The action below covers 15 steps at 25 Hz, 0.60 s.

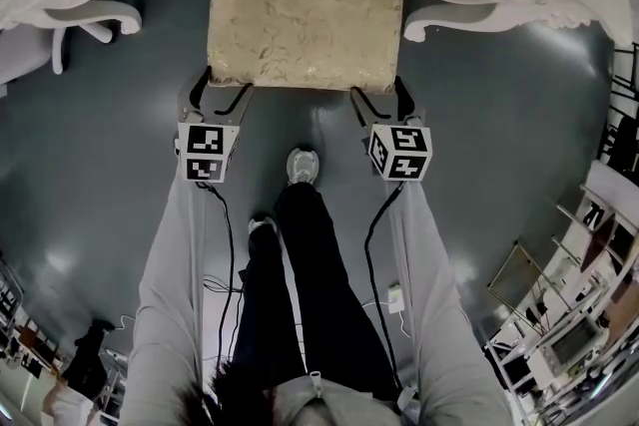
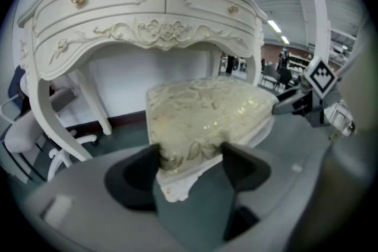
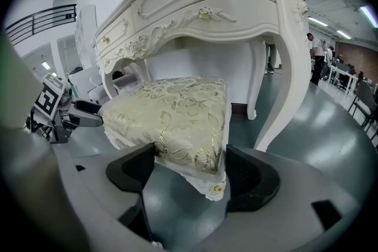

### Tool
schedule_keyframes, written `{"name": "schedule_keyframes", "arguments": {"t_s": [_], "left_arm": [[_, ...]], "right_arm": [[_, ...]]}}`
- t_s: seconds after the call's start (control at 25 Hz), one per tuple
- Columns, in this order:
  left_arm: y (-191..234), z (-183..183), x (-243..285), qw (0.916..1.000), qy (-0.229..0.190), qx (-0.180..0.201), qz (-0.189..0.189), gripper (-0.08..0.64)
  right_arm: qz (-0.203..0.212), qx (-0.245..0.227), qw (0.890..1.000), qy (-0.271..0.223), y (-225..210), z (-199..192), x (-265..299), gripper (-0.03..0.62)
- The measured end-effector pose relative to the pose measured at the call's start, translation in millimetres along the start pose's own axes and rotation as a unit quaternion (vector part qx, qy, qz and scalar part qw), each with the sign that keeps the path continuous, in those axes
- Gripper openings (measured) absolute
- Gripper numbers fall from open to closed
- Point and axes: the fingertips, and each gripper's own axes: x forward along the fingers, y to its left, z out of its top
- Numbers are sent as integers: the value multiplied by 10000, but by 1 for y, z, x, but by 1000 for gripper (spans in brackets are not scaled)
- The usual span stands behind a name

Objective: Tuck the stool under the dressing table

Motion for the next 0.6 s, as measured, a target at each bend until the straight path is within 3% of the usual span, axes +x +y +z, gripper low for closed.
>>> {"name": "schedule_keyframes", "arguments": {"t_s": [0.6], "left_arm": [[43,50,47,9999,59,131,-26,349]], "right_arm": [[-157,177,9997,-105,-17,52,43,377]]}}
